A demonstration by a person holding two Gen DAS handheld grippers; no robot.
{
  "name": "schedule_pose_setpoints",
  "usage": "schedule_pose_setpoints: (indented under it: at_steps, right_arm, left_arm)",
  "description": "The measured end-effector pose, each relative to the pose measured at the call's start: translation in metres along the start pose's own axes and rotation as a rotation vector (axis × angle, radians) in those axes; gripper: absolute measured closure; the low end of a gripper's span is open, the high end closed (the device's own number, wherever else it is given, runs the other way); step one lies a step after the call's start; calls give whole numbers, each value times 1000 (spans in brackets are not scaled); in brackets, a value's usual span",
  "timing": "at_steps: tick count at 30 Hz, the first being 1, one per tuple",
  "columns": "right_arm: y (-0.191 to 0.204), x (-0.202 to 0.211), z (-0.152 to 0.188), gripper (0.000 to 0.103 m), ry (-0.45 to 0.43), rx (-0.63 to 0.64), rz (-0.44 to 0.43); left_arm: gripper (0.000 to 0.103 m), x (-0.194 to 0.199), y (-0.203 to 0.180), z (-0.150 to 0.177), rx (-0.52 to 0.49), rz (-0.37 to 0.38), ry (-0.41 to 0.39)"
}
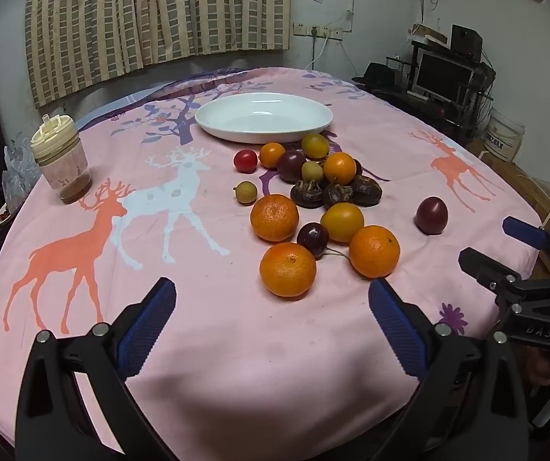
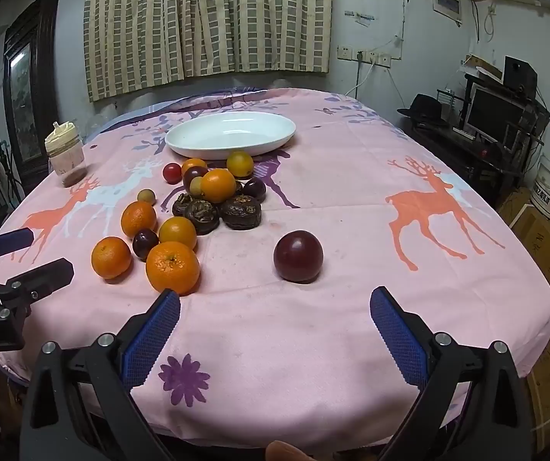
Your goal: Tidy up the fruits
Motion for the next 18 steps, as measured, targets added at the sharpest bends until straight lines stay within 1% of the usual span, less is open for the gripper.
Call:
schedule_pose_setpoints:
  at_steps: [18]
  right_arm:
    - [0,0,0,4,1,0,0]
  left_arm:
    - [5,1,-1,-1,-2,-3,1]
Point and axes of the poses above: each gripper's, at about its wrist camera, not at the fingertips, and x roughly against the way its jaws point, y to its left, z to its underside, the point moved 10 cm from there along -x, roughly the way its jaws point, and after that the axes turned 11 degrees about x, right-handed, at the moved point
